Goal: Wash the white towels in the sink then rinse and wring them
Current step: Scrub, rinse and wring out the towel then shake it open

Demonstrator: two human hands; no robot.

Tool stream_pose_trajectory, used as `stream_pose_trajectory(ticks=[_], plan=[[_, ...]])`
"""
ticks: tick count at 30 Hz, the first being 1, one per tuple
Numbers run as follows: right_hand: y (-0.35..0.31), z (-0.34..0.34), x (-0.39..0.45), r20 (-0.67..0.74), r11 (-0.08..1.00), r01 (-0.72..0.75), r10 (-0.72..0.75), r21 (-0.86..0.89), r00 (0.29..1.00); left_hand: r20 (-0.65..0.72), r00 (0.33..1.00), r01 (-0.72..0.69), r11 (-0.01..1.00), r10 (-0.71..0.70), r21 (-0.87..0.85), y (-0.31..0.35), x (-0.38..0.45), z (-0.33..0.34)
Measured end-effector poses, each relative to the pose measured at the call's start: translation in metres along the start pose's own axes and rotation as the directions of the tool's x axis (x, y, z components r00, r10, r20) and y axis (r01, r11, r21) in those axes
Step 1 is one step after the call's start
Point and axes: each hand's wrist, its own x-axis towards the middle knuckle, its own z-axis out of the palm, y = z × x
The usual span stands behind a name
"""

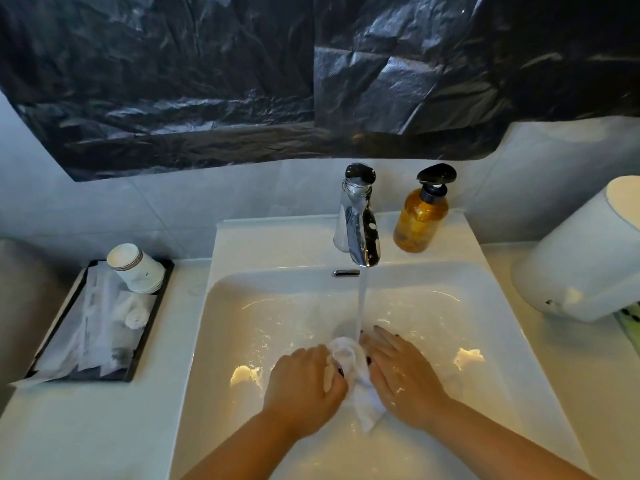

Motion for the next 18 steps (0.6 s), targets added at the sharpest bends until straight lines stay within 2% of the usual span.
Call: stream_pose_trajectory(ticks=[2,4,7,10,12,14,16,18], plan=[[0.006,0.001,0.004,0.131,0.991,0.088,-0.075,-0.097,0.989,-0.038,0.999,-0.02,1.0,0.02,-0.016,-0.002,-0.004,0.007],[0.009,-0.003,0.014,0.273,0.974,0.15,-0.099,-0.17,0.957,-0.085,0.996,-0.034,0.998,0.038,0.049,0.0,-0.004,0.017],[0.002,-0.013,0.029,0.283,0.95,0.266,-0.213,-0.165,0.935,-0.142,0.986,-0.068,0.991,0.085,0.117,0.005,0.002,0.03],[-0.007,-0.015,0.03,0.285,0.964,0.181,-0.121,-0.194,0.951,-0.16,0.986,-0.039,0.994,0.055,0.098,0.0,0.005,0.034],[-0.005,-0.014,0.023,0.292,0.992,0.091,-0.063,-0.084,0.954,-0.092,0.996,-0.012,0.998,0.018,0.064,0.001,0.002,0.03],[-0.002,-0.01,0.011,0.192,0.997,0.02,-0.035,0.081,0.981,0.022,0.999,0.047,0.999,-0.048,0.021,0.002,-0.001,0.022],[-0.006,-0.018,0.002,0.128,0.935,-0.105,0.065,0.338,0.99,0.14,0.977,0.183,0.969,-0.16,-0.168,0.0,0.0,0.011],[-0.01,-0.031,-0.005,0.201,0.853,-0.217,0.135,0.475,0.97,0.235,0.942,0.319,0.854,-0.239,-0.411,0.0,0.005,-0.002]])
